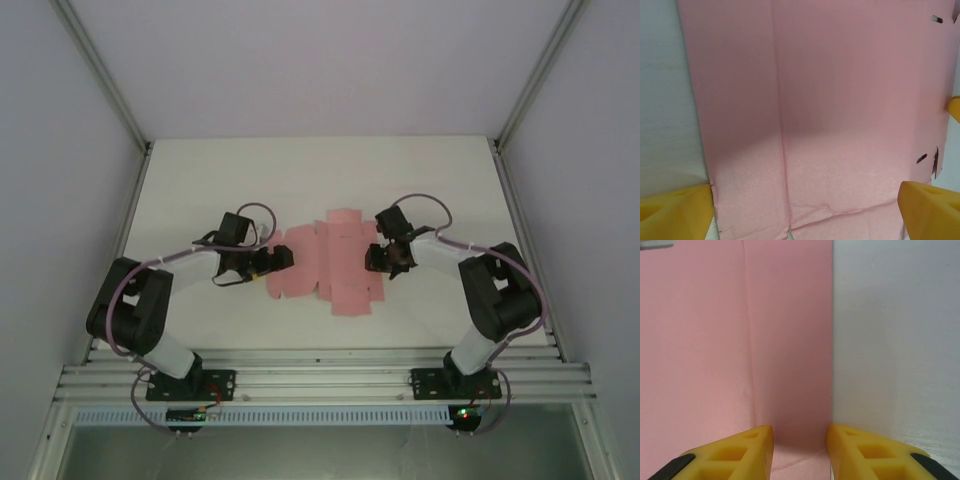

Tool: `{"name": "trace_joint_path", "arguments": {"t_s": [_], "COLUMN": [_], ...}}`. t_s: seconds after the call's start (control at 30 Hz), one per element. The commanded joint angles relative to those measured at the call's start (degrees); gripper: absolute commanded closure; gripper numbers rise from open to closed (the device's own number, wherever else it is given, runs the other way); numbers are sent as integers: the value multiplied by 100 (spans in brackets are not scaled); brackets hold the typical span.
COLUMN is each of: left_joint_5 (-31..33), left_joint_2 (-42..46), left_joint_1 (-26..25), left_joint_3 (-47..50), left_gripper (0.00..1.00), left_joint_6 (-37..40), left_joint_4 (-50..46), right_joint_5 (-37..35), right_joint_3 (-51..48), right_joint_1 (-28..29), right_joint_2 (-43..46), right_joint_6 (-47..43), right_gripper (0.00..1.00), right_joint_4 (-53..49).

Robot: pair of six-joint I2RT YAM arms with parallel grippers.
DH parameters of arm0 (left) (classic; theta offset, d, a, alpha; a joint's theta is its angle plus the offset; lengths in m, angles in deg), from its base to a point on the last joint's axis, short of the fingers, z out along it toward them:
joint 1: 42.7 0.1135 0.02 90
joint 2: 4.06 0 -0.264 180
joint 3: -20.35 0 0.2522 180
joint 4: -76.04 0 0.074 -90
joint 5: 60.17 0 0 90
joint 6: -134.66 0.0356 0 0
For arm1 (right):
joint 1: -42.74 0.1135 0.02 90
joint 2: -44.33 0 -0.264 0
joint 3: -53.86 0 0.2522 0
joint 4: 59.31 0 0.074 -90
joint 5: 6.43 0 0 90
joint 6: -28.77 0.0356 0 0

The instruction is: Assemble paper box

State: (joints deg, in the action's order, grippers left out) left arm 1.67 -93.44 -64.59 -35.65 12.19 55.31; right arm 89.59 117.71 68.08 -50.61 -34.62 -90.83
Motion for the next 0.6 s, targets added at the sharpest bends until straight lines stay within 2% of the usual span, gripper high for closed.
{"name": "trace_joint_path", "arguments": {"t_s": [0.0, 0.07, 0.13, 0.2, 0.37, 0.47, 0.5, 0.57], "left_joint_5": [-749, -1109, -1549, -1701, -1658, -1587, -1529, -1517], "left_joint_2": [-242, -156, -58, -93, -543, -810, -905, -1005], "left_joint_1": [-217, -213, -211, -215, -410, -620, -680, -750], "left_joint_3": [-41, 147, 437, 530, -14, -408, -558, -768], "left_gripper": [7, 7, 7, 7, 10, 5, 0, 0], "left_joint_6": [39, -131, -433, -663, -571, -436, -423, -423], "left_joint_4": [545, 1260, 2414, 3113, 3068, 2950, 2875, 2789], "right_joint_5": [338, 360, 525, 787, 1145, 1309, 1355, 1400], "right_joint_3": [-387, -493, -641, -812, -1041, -1163, -1211, -1262], "right_joint_1": [23, -2, -65, -129, -170, -168, -169, -173], "right_joint_2": [-284, -284, -289, -256, -197, -115, -75, -5], "right_joint_6": [207, 271, 356, 428, 319, 305, 302, 294], "right_gripper": [63, 63, 63, 63, 63, 63, 63, 63], "right_joint_4": [5, 92, 300, 609, 1257, 1518, 1633, 1697]}}
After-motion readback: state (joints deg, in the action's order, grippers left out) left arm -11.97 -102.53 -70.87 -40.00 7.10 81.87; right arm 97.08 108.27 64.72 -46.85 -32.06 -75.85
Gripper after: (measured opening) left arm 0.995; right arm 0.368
